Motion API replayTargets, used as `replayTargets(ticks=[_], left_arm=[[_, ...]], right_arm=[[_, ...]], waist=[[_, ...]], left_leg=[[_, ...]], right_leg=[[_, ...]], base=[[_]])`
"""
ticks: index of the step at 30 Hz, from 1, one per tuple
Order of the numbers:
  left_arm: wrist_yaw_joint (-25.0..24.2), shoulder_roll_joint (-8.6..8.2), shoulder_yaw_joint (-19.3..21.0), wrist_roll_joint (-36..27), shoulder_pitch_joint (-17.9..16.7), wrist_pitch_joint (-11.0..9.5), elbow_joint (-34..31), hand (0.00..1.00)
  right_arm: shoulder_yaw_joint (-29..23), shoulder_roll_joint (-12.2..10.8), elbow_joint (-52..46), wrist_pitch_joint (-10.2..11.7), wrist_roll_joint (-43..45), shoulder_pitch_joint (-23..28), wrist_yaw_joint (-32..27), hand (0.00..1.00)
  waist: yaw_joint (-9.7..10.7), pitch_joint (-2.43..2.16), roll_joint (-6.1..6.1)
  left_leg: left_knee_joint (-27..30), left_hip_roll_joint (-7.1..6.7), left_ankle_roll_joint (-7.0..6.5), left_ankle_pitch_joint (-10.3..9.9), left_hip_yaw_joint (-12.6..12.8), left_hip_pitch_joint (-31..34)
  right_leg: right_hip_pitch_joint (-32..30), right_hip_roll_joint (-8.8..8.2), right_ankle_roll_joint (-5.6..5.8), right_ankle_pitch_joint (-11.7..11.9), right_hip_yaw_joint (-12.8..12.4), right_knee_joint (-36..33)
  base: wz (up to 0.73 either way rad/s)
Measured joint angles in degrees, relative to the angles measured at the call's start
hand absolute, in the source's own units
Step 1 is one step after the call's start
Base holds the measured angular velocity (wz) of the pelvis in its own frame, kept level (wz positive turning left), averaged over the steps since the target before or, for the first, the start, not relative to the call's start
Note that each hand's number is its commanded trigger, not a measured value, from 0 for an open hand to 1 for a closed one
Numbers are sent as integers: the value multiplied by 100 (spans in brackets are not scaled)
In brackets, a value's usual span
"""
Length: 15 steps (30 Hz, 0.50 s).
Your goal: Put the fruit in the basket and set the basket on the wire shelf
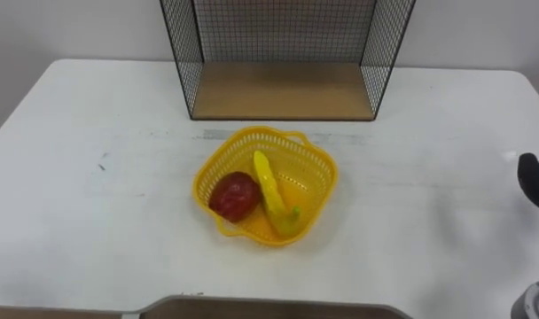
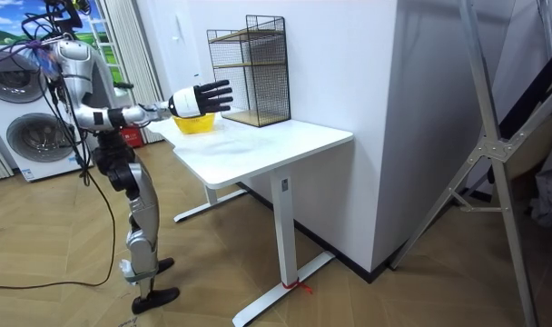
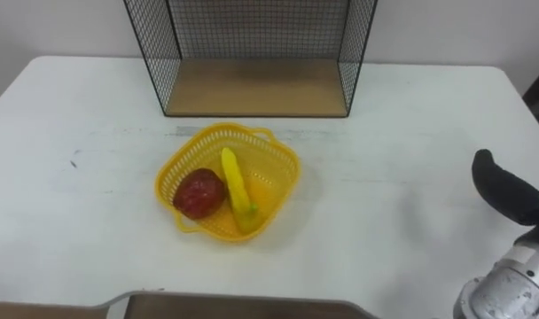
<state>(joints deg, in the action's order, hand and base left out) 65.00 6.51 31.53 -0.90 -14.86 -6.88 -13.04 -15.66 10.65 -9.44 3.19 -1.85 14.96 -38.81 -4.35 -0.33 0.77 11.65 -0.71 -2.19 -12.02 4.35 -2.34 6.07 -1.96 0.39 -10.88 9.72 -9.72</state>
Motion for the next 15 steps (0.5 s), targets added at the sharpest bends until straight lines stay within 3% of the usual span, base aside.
replayTargets(ticks=[2, 6, 9, 11, 15], left_arm=[[-414, -1, -67, -25, -19, -68, -426, 0], [-1178, 99, -262, -340, 161, -86, -609, 0], [-1836, 114, -724, -589, 255, -92, -601, 0], [-2482, 97, -1158, -695, 251, -92, -565, 0], [-3377, 100, -1641, -1071, 289, -86, -374, 0]], right_arm=[[-62, -53, -38, 14, 0, 23, 172, 0], [-48, -101, -53, 54, 0, -54, 467, 0], [81, -102, -54, 68, -4, -139, 721, 0], [294, -150, -40, 131, -10, -144, 1007, 0], [641, -186, 60, 186, -65, -153, 1478, 0]], waist=[[50, 11, 48], [91, 21, 99], [114, 48, 110], [115, 103, 95], [235, 121, 64]], left_leg=[[-1, -4, 0, 0, -17, 11], [5, -3, 3, 2, -7, 45], [9, -1, 2, 6, 1, 40], [-10, 5, 2, 7, 25, -4], [-13, 2, 1, 7, 23, 20]], right_leg=[[-3, 1, 0, 0, 6, 5], [-49, 13, 0, 0, -30, 2], [-39, 6, 0, 0, -7, 1], [-18, 6, 0, 0, -32, 3], [-36, 1, 0, 0, -60, 0]], base=[[4], [0], [0], [-6], [0]])
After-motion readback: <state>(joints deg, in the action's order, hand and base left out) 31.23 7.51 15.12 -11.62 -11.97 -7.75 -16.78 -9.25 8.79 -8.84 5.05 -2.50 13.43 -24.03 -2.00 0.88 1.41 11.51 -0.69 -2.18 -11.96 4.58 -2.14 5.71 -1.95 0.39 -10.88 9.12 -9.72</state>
